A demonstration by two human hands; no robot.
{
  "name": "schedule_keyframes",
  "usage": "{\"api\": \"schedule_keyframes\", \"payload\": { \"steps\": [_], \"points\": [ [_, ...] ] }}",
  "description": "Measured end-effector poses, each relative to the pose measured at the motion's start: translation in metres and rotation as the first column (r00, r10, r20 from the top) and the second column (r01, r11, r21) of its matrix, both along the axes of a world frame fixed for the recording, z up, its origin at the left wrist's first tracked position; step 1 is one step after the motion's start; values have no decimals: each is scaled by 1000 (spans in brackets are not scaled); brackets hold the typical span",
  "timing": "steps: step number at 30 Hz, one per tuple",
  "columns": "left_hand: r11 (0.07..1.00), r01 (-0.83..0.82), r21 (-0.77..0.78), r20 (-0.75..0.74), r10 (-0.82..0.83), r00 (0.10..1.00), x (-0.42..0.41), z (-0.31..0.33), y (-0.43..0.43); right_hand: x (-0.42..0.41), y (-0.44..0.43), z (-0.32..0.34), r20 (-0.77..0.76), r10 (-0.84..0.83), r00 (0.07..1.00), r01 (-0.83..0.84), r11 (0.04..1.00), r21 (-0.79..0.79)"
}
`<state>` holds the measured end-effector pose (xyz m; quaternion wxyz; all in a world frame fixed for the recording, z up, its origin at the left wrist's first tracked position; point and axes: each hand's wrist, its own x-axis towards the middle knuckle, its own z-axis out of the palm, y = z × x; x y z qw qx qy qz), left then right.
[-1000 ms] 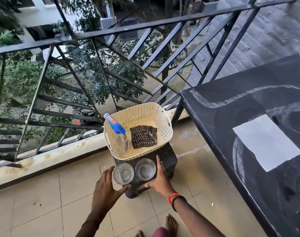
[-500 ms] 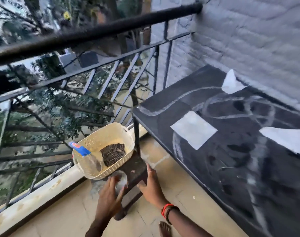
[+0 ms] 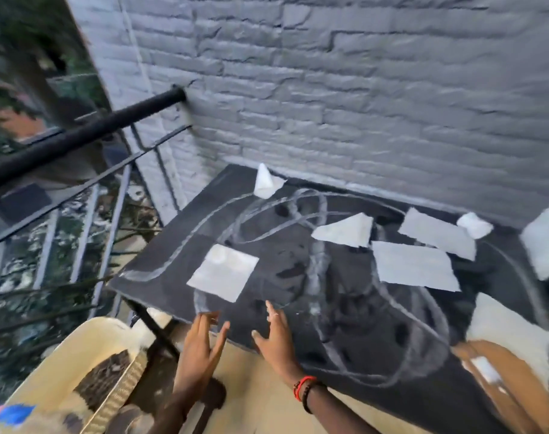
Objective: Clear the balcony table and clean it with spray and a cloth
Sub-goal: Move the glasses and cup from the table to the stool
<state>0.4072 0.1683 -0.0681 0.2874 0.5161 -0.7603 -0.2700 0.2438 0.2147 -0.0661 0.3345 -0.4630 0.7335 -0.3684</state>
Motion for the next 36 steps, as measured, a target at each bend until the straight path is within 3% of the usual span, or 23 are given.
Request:
{"api": "schedule_keyframes", "payload": {
  "steps": [15, 28, 36],
  "points": [
    [939, 344, -21, -62, -344, 937, -232, 32, -20, -229, 42, 29, 1, -404, 915, 402, 911, -91],
    [924, 376, 70, -10, -377, 926, -396, 25, -46, -409, 55, 37, 94, -680, 727, 686, 725, -64],
    [894, 429, 131, 35, -437, 899, -479, 21, -75, -506, 43, 42, 38, -803, 594, 803, 590, -85]
  ]
}}
